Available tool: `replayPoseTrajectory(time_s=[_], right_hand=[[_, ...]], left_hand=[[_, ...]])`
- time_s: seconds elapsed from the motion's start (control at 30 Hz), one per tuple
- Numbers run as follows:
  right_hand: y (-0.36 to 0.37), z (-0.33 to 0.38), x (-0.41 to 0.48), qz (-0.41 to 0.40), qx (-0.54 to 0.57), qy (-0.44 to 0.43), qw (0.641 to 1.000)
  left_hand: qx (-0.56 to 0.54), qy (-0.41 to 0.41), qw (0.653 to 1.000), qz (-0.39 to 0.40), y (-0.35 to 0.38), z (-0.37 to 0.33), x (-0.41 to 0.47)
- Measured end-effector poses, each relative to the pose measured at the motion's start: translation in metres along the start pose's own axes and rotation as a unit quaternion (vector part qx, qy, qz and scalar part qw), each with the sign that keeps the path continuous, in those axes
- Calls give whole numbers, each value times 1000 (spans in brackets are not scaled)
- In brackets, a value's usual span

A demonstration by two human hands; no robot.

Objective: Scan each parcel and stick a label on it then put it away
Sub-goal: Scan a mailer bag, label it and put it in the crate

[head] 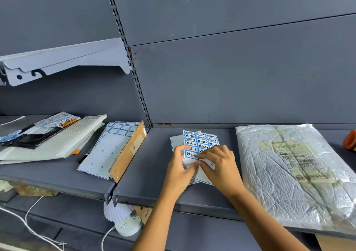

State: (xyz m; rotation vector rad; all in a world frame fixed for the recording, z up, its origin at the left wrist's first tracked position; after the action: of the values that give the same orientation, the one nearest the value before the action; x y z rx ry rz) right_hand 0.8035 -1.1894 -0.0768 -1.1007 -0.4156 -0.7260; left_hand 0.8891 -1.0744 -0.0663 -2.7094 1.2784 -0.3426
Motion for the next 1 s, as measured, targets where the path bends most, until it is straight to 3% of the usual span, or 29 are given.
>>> replayPoseTrajectory(time_s=[0.4, 1.0], right_hand=[[-1, 2, -2, -23, -38, -22, 999], [-6, 4, -3, -3, -1, -14, 1000]], left_hand=[[23, -2, 1000, 17, 2, -2, -3], [33, -14, 999, 27, 4, -5, -6]])
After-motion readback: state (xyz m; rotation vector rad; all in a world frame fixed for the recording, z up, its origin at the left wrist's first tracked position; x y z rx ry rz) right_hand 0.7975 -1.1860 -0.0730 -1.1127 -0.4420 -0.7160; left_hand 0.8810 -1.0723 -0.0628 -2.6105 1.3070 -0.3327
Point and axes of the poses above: each hand's wrist, its own x-axis towards the middle knuckle, its own y-axis out of the palm, z = x × y, the point moved 1 cm from there along x, towards the middle knuckle, and after that the axes turned 10 degrees about z, right-handed, at the moved point
